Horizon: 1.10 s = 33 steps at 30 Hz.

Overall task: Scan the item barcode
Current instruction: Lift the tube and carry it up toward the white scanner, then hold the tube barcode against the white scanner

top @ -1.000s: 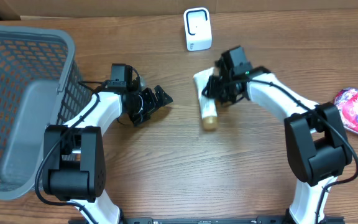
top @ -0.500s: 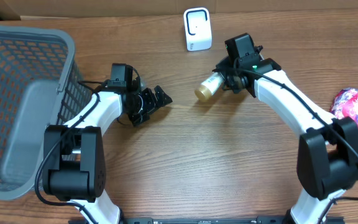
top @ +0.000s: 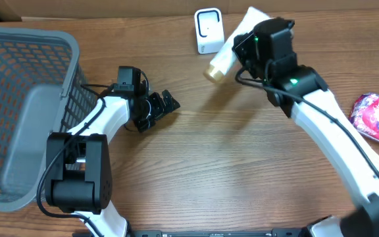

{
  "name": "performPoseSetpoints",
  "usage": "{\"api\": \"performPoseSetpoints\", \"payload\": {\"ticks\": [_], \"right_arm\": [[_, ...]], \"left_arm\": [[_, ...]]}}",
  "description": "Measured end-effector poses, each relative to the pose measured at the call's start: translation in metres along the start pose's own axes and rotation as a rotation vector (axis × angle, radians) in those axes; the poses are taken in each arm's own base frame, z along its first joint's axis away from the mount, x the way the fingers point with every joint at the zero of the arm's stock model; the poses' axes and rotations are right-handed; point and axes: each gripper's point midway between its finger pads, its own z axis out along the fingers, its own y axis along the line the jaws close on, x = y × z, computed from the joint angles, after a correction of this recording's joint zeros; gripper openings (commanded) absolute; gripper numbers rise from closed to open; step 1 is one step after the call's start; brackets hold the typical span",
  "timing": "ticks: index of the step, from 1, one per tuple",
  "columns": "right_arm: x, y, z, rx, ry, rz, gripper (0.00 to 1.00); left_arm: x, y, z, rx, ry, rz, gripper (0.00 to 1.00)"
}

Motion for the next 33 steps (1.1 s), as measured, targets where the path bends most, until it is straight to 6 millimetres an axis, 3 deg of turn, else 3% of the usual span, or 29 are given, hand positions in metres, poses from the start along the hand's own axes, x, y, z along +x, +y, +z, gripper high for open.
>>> {"api": "performPoseSetpoints", "payload": {"ticks": [4,7,13,17,20,22,27,33], "right_arm": [[-0.004,0.028,-0.034,-0.074,-0.052,-0.026,0.04],[-0.006,0.036,-0.047,-0.099,-0.07,-0.026,0.04],[-0.011,0.037,-0.049,-0.097,-0.094,-0.055,0.04],[-0.023,0.062,-0.044,-0.182,-0.181,-0.253,0.04],[-0.029,0.08,-0.022,-0.235,-0.275,-0.489,0.04],[-0.028,0.085,0.004,-0.247,-0.333,-0.652,0.04],[-0.019,0.073,0.084,-0.258,-0.502,-0.994,0.04],[-0.01,0.049,0.131,-0.216,-0.717,-1.324,0.04]], "left_arm": [[-0.001,0.001,0.0,-0.005,-0.004,0.0,1.0],[-0.001,0.001,0.0,-0.005,-0.004,0.0,1.0],[-0.001,0.001,0.0,-0.006,-0.005,0.0,1.0],[-0.001,0.001,0.0,-0.008,-0.007,0.001,1.0],[-0.002,0.001,0.0,-0.01,-0.009,0.001,1.0],[-0.002,0.001,0.0,-0.011,-0.01,0.001,1.0],[-0.003,0.002,-0.001,-0.014,-0.014,0.002,1.0],[-0.004,0.003,-0.001,-0.02,-0.018,0.002,1.0]]}}
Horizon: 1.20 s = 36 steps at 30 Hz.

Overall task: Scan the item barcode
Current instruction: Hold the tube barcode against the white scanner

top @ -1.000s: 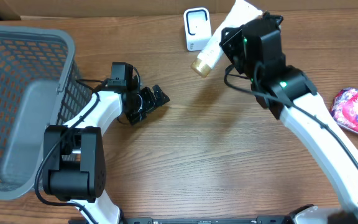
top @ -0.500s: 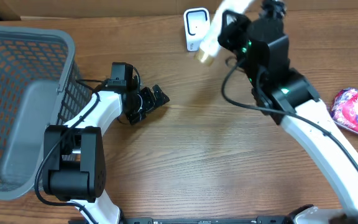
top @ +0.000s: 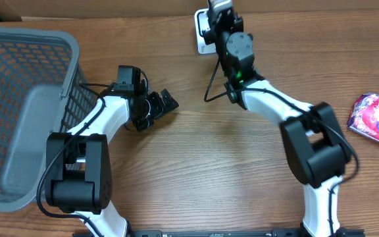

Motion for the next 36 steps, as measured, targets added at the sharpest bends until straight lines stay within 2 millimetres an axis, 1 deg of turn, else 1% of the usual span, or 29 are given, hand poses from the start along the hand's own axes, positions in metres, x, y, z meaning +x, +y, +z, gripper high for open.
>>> {"api": "performPoseSetpoints", "payload": {"ticks": [4,7,10,13,15,19,21,23,24,26,31,36], "right_arm": [[0.017,0.005,0.001,0.02,-0.052,-0.216,0.04],[0.033,0.016,0.001,-0.017,-0.05,-0.388,0.04],[0.047,0.026,0.002,-0.07,-0.054,-0.49,0.04],[0.056,0.037,0.013,-0.125,-0.058,-0.553,0.04],[0.058,0.041,0.023,-0.142,-0.057,-0.572,0.04],[0.053,0.045,0.044,-0.162,-0.06,-0.583,0.04],[0.051,0.048,0.058,-0.175,-0.062,-0.584,0.04],[0.05,0.049,0.065,-0.178,-0.071,-0.583,0.04],[0.05,0.049,0.066,-0.178,-0.079,-0.582,0.04],[0.055,0.051,0.068,-0.198,-0.074,-0.577,0.04],[0.08,0.062,0.066,-0.258,-0.03,-0.572,0.04],[0.096,0.068,0.064,-0.282,-0.01,-0.568,0.04]], "left_arm": [[0.0,0.0,0.0,-0.002,-0.002,0.001,1.0],[0.0,0.0,0.0,-0.002,-0.002,0.002,1.0],[0.0,0.0,0.0,-0.002,-0.002,0.002,1.0],[0.0,0.0,0.0,-0.002,-0.002,0.002,1.0],[0.0,0.0,0.0,-0.002,-0.002,0.002,1.0],[0.0,0.0,0.0,-0.002,-0.002,0.003,1.0],[0.0,0.0,0.0,-0.003,-0.002,0.002,1.0],[-0.001,0.001,0.0,-0.004,-0.003,0.002,1.0],[-0.001,0.001,0.0,-0.004,-0.003,0.002,1.0],[-0.001,0.001,0.0,-0.004,-0.003,0.002,1.0],[-0.001,0.001,0.0,-0.005,-0.003,0.002,1.0],[-0.001,0.001,0.0,-0.005,-0.003,0.002,1.0]]}}
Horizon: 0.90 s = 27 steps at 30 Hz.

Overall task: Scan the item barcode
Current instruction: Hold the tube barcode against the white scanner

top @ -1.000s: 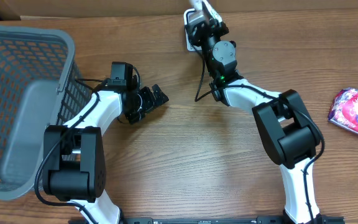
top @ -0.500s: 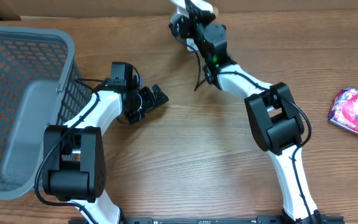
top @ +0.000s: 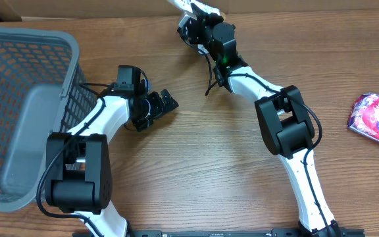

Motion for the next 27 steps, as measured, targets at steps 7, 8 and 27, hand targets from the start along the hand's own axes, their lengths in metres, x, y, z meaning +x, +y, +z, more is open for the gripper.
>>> {"api": "performPoseSetpoints", "payload": {"ticks": [7,8,27], "right_arm": [[0.005,-0.001,0.0,-0.012,0.007,-0.024,0.04],[0.008,0.0,0.0,-0.02,0.014,-0.035,0.04],[-0.01,-0.065,-0.017,-0.068,0.154,-0.118,0.04]], "left_arm": [[0.0,0.0,0.0,0.0,0.0,0.0,1.0],[0.0,0.0,0.0,0.0,0.0,0.0,1.0],[0.0,0.0,0.0,0.0,0.0,0.0,1.0]]}}
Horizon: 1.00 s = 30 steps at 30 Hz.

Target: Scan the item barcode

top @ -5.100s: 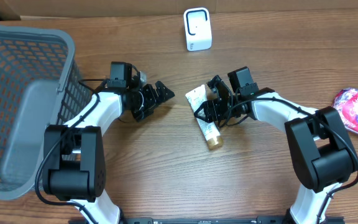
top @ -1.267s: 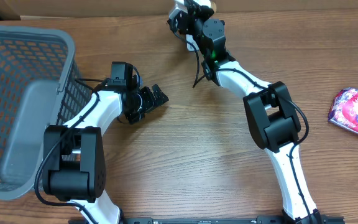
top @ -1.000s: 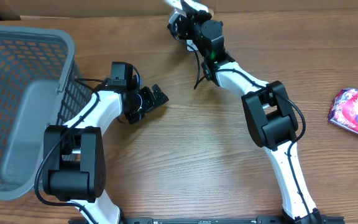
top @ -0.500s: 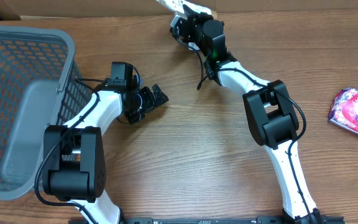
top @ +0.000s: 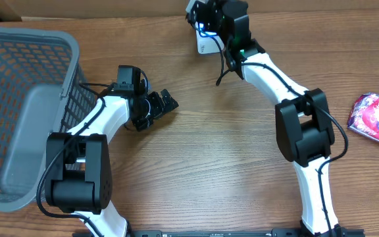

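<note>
A white scanner [top: 207,45] stands at the table's far edge, mostly covered by my right wrist, with a blue glow just above it. My right gripper [top: 202,16] hovers over the scanner, shut on a white tube, of which only a white end [top: 191,8] shows past the wrist. The tube's gold cap is hidden. My left gripper [top: 161,107] rests open and empty on the table at centre left, well away from the scanner.
A grey mesh basket [top: 71,46] fills the left side of the table. A pink and purple packet [top: 375,117] lies near the right edge. Brown cardboard runs along the far edge.
My right gripper has shifted right with the tube and now sits over the scanner, which it covers. A blue glow now shows at the scanner. The left arm is unchanged.
My right gripper first held the gold-capped white tube to the right of the scanner. It then stood right at the scanner, then further left at the far edge, and now it is back over the scanner. The left arm stayed still throughout.
</note>
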{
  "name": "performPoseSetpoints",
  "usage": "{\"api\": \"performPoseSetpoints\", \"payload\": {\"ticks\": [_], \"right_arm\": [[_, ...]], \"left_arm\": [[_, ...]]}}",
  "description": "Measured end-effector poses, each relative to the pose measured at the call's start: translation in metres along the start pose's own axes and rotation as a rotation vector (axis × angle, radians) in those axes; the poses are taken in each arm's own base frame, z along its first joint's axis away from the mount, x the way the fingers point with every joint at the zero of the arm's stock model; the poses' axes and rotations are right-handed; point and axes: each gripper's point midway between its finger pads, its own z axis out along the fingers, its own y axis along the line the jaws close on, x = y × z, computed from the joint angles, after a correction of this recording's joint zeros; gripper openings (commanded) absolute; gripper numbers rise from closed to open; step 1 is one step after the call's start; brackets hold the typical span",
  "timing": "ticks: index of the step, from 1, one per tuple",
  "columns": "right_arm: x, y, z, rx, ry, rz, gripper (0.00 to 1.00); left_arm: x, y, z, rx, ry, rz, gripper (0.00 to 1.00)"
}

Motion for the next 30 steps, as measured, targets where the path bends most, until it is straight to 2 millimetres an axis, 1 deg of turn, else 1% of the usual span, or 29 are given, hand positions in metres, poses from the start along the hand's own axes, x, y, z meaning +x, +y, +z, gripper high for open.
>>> {"api": "performPoseSetpoints", "payload": {"ticks": [1,3,4,5,6,7,8,9,10,11,12,14,16,18,19,20,21,22,23,24,25,27,30], "right_arm": [[-0.001,-0.003,-0.001,0.001,0.007,-0.002,0.04],[0.003,-0.004,-0.005,-0.014,0.051,-0.003,0.04],[0.01,-0.001,-0.008,-0.038,0.096,0.0,0.04],[0.021,0.007,-0.012,-0.079,0.159,0.014,0.04],[0.028,0.011,-0.015,-0.101,0.195,0.026,0.04],[0.036,0.017,-0.022,-0.142,0.252,0.063,0.04],[0.05,0.031,-0.035,-0.216,0.34,0.111,0.04],[0.058,0.04,-0.047,-0.263,0.403,0.157,0.04],[0.067,0.045,-0.061,-0.298,0.476,0.213,0.04],[0.073,0.045,-0.07,-0.304,0.527,0.26,0.04],[0.076,0.04,-0.076,-0.289,0.558,0.295,0.04],[0.08,0.019,-0.083,-0.216,0.597,0.372,0.04],[0.084,-0.014,-0.093,-0.109,0.629,0.45,0.04],[0.096,-0.048,-0.113,0.004,0.692,0.541,0.04],[0.107,-0.066,-0.13,0.065,0.741,0.6,0.04],[0.118,-0.078,-0.144,0.109,0.788,0.646,0.04],[0.135,-0.092,-0.164,0.164,0.854,0.714,0.04],[0.155,-0.1,-0.186,0.213,0.933,0.784,0.04],[0.172,-0.105,-0.203,0.251,0.997,0.84,0.04],[0.202,-0.109,-0.235,0.311,1.114,0.93,0.04],[0.215,-0.108,-0.248,0.336,1.165,0.966,0.04],[0.26,-0.107,-0.294,0.413,1.321,1.101,0.04],[0.317,-0.106,-0.362,0.524,1.504,1.272,0.04]], "left_arm": [[0.0,0.0,0.0,0.0,0.0,0.0,1.0],[0.0,0.0,0.0,0.0,0.0,0.0,1.0],[0.0,0.0,0.0,0.0,-0.001,0.0,1.0],[0.0,0.0,0.0,0.0,-0.001,0.0,1.0],[0.0,0.0,0.0,0.0,0.0,0.0,1.0],[0.0,0.0,0.0,0.0,-0.001,0.0,1.0],[0.0,0.0,0.0,-0.002,-0.002,0.0,1.0],[0.0,0.0,0.0,-0.001,-0.001,0.0,1.0],[0.0,0.0,0.0,-0.004,-0.002,0.0,1.0],[-0.001,0.0,0.0,-0.003,-0.003,0.0,1.0],[-0.001,0.0,0.0,-0.003,-0.003,0.0,1.0],[0.0,0.0,0.0,-0.004,-0.002,0.0,1.0],[-0.001,0.0,0.0,-0.003,-0.003,0.0,1.0],[0.0,0.0,0.0,-0.004,-0.002,0.0,1.0],[-0.001,0.0,0.0,-0.004,-0.003,0.0,1.0],[-0.001,0.0,0.0,-0.003,-0.003,0.0,1.0],[-0.001,0.0,0.0,-0.004,-0.003,0.0,1.0],[0.0,0.0,0.0,-0.004,-0.002,0.0,1.0],[-0.001,0.0,0.0,-0.004,-0.003,0.0,1.0],[-0.001,0.0,0.0,-0.004,-0.003,0.0,1.0],[-0.001,0.0,0.0,-0.003,-0.003,0.0,1.0],[-0.001,0.0,0.0,-0.004,-0.003,0.0,0.99],[-0.001,0.0,0.0,-0.004,-0.003,0.0,1.0]]}}
